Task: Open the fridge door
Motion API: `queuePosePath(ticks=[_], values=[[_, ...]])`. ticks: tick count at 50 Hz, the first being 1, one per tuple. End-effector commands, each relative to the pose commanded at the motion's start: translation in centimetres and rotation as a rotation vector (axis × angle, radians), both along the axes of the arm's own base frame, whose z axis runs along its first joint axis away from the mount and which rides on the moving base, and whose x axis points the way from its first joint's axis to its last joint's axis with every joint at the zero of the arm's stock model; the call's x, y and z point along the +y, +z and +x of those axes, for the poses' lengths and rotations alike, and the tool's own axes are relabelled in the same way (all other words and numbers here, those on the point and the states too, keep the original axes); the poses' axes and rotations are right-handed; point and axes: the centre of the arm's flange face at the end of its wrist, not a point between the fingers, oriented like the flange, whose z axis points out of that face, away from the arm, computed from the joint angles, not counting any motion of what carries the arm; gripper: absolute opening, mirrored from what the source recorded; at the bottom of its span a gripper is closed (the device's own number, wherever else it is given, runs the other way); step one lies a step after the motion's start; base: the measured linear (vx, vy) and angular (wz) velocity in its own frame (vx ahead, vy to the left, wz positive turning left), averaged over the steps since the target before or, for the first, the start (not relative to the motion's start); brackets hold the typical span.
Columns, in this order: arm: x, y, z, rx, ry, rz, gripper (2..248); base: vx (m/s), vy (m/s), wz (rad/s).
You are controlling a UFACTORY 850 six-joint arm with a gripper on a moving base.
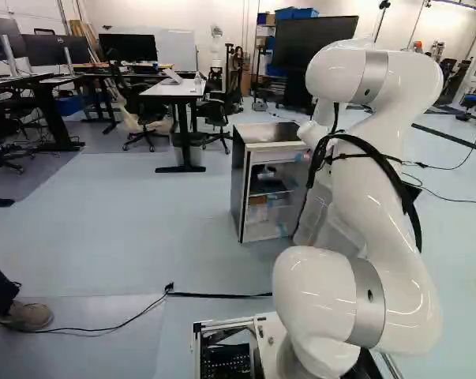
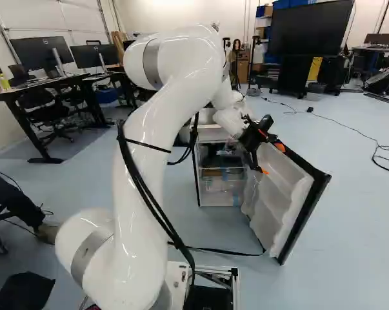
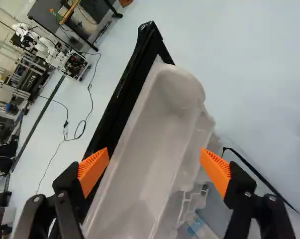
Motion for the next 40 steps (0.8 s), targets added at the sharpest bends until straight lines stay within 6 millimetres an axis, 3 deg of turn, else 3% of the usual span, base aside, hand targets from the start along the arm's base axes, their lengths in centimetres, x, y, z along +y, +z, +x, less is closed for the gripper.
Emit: queuePosePath(ticks=[13, 40], values=[[0.0, 0.0, -0.1, 0.001, -0.001, 0.001, 247, 0.0, 0.0, 0.0], [4.7, 0.2, -3.0, 0.069, 0.125, 0.0, 247, 0.0, 0.0, 0.0]])
